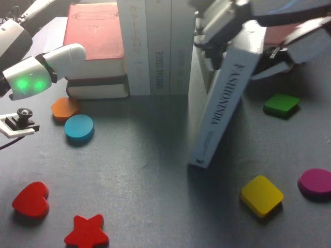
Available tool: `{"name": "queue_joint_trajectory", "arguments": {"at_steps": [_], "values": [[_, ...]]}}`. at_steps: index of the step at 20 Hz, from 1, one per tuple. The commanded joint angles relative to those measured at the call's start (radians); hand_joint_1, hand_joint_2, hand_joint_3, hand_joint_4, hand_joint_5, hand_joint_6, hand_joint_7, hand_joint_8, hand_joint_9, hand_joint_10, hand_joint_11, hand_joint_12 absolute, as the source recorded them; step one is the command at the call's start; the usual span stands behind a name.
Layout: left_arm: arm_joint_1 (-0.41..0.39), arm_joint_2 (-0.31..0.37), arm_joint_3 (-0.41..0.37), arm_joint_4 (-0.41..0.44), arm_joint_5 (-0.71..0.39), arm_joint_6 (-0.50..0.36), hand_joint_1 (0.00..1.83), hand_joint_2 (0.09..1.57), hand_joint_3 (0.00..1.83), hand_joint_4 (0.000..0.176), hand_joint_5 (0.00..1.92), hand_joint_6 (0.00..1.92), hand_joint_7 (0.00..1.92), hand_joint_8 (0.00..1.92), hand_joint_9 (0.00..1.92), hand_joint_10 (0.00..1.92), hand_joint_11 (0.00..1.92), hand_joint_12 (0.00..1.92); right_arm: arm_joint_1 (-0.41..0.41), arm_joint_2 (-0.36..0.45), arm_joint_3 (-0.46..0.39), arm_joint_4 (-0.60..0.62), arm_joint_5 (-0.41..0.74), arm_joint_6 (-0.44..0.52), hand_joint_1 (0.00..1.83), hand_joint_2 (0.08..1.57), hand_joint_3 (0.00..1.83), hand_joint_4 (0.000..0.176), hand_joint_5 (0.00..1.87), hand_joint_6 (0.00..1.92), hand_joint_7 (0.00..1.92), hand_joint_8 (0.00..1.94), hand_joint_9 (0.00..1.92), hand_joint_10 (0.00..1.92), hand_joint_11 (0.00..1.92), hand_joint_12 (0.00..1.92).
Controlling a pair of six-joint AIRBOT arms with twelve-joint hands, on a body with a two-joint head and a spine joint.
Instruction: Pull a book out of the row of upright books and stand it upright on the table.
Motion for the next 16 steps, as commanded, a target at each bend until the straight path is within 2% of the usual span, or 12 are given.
{"name": "queue_joint_trajectory", "arguments": {"at_steps": [1, 2, 3, 4, 6, 7, 8, 11, 13, 14, 15, 16], "values": [[-0.010, -0.005, 0.005, -0.025, -0.121, -0.009, 0.40, 1.38, 0.00, 0.036, 0.10, 0.00, 0.00, 0.00, 0.00, 0.00, 0.00, 0.02, 0.005, -0.013, 0.015, 0.062, -0.013, 0.021, 1.21, 1.15, 0.00, 0.000, 1.02, 0.89, 0.81, 1.36, 0.18, 1.57, 0.00, 1.92], [-0.010, -0.006, 0.005, -0.025, -0.120, -0.010, 0.36, 1.38, 0.00, 0.044, 0.07, 0.00, 0.00, 0.00, 0.00, 0.00, 0.00, 0.00, 0.001, -0.039, 0.043, 0.045, -0.013, 0.051, 1.06, 1.21, 0.03, 0.000, 0.80, 1.26, 0.26, 0.99, 0.04, 1.00, 0.00, 1.91], [-0.010, -0.006, 0.005, -0.025, -0.119, -0.010, 0.36, 1.38, 0.00, 0.053, 0.08, 0.00, 0.00, 0.00, 0.00, 0.00, 0.00, 0.00, -0.002, -0.052, 0.056, 0.041, -0.013, 0.058, 1.03, 1.25, 0.02, 0.000, 0.71, 1.40, 0.17, 1.17, 0.05, 1.44, 0.11, 1.92], [-0.010, -0.006, 0.005, -0.025, -0.119, -0.010, 0.38, 1.37, 0.00, 0.046, 0.12, 0.02, 0.00, 0.00, 0.00, 0.00, 0.00, 0.00, -0.005, -0.065, 0.069, 0.040, -0.013, 0.066, 1.15, 1.20, 0.00, 0.000, 0.40, 1.28, 0.21, 1.34, 0.16, 1.68, 0.19, 1.92], [-0.011, -0.006, 0.005, -0.025, -0.119, -0.010, 0.38, 1.37, 0.00, 0.037, 0.16, 0.03, 0.01, 0.00, 0.00, 0.00, 0.03, 0.02, -0.006, -0.074, 0.080, 0.041, -0.015, 0.073, 1.12, 1.06, 0.00, 0.014, 0.02, 0.89, 0.01, 0.77, 0.01, 1.04, 0.01, 1.83], [-0.011, -0.006, 0.005, -0.025, -0.119, -0.010, 0.38, 1.37, 0.00, 0.036, 0.18, 0.03, 0.02, 0.01, 0.00, 0.00, 0.05, 0.03, -0.006, -0.076, 0.083, 0.043, -0.018, 0.073, 1.01, 1.01, 0.00, 0.007, 0.00, 0.21, 0.00, 0.25, 0.00, 0.55, 0.00, 1.67], [-0.010, -0.006, 0.005, -0.025, -0.119, -0.010, 0.38, 1.37, 0.00, 0.035, 0.20, 0.01, 0.03, 0.00, 0.00, 0.00, 0.01, 0.20, -0.006, -0.076, 0.085, 0.048, -0.019, 0.073, 0.88, 0.98, 0.00, 0.034, 0.00, 0.04, 0.00, 0.05, 0.00, 0.11, 0.00, 1.00], [-0.010, -0.006, 0.005, -0.025, -0.122, -0.012, 0.39, 1.37, 0.00, 0.048, 0.20, 0.00, 0.04, 0.00, 0.00, 0.00, 0.00, 0.24, -0.005, -0.075, 0.090, 0.058, -0.022, 0.073, 0.82, 0.88, 0.00, 0.061, 0.00, 0.00, 0.00, 0.00, 0.00, 0.00, 0.00, 0.86], [-0.010, -0.006, 0.004, -0.026, -0.123, -0.013, 0.35, 1.36, 0.00, 0.053, 0.19, 0.00, 0.03, 0.00, 0.00, 0.00, 0.00, 0.24, -0.001, -0.064, 0.090, 0.084, -0.022, 0.062, 0.72, 0.89, 0.00, 0.039, 0.00, 0.00, 0.00, 0.00, 0.00, 0.00, 0.00, 0.85], [-0.010, -0.006, 0.004, -0.026, -0.125, -0.013, 0.31, 1.36, 0.00, 0.061, 0.18, 0.00, 0.02, 0.00, 0.00, 0.00, 0.00, 0.19, 0.003, -0.052, 0.088, 0.108, -0.022, 0.048, 0.71, 0.90, 0.00, 0.009, 0.00, 0.00, 0.00, 0.00, 0.00, 0.00, 0.00, 0.45], [-0.010, -0.006, 0.004, -0.027, -0.126, -0.013, 0.30, 1.36, 0.00, 0.069, 0.16, 0.00, 0.01, 0.00, 0.00, 0.00, 0.00, 0.14, 0.007, -0.038, 0.082, 0.127, -0.026, 0.035, 0.69, 0.91, 0.00, 0.022, 0.00, 0.00, 0.00, 0.00, 0.00, 0.00, 0.00, 0.09], [-0.010, -0.006, 0.003, -0.027, -0.128, -0.014, 0.31, 1.34, 0.00, 0.069, 0.17, 0.00, 0.03, 0.00, 0.00, 0.00, 0.00, 0.04, 0.018, -0.007, 0.065, 0.156, -0.034, 0.010, 0.63, 0.98, 0.03, 0.051, 0.00, 0.00, 0.00, 0.00, 0.00, 0.00, 0.00, 0.02]]}}
